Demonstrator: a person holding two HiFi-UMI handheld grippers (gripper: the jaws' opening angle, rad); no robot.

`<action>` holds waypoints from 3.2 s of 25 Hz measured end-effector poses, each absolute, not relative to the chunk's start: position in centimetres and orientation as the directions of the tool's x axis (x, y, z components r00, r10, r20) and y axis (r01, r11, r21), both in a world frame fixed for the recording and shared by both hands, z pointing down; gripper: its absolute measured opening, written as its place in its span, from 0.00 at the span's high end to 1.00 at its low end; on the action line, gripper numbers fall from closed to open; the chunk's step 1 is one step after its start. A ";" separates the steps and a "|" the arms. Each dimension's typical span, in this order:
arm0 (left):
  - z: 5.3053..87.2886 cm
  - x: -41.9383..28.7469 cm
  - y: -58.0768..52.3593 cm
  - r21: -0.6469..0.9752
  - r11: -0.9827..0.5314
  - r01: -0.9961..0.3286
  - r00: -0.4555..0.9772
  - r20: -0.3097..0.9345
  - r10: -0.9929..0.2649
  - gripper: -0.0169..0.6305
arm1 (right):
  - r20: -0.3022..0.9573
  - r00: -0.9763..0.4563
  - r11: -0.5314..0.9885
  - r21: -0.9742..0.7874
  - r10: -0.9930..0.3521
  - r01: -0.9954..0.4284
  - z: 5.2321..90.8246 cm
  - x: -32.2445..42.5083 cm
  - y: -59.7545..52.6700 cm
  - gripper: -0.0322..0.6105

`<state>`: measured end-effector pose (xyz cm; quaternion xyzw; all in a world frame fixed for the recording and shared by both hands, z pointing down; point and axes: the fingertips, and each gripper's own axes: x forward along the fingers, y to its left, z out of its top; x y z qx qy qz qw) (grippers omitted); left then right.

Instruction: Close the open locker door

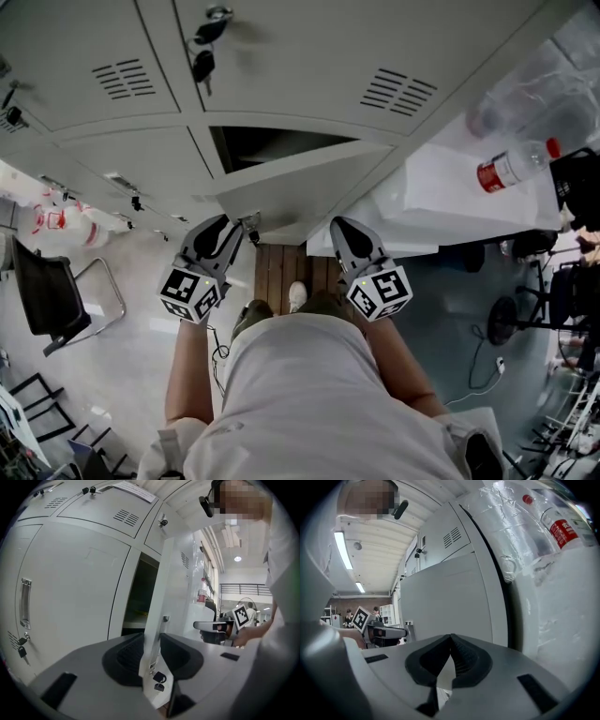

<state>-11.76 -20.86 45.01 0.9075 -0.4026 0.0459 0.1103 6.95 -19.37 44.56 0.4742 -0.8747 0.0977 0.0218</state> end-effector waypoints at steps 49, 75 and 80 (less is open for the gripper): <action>46.5 -13.1 -27.1 0.178 -0.517 -0.837 0.546 0.257 -0.797 0.90 | 0.109 -0.603 0.582 -0.174 -0.790 -0.794 44.3 5.5 -26.4 0.93; 45.2 -6.2 -22.2 0.138 -0.742 -0.656 0.752 0.196 -0.629 0.96 | 0.099 -0.513 0.500 -0.132 -0.853 -0.856 44.1 9.0 -19.0 0.93; 45.1 -4.5 -21.3 0.115 -0.791 -0.601 0.794 0.194 -0.576 0.97 | 0.106 -0.495 0.485 -0.106 -0.862 -0.868 44.2 9.9 -17.6 0.93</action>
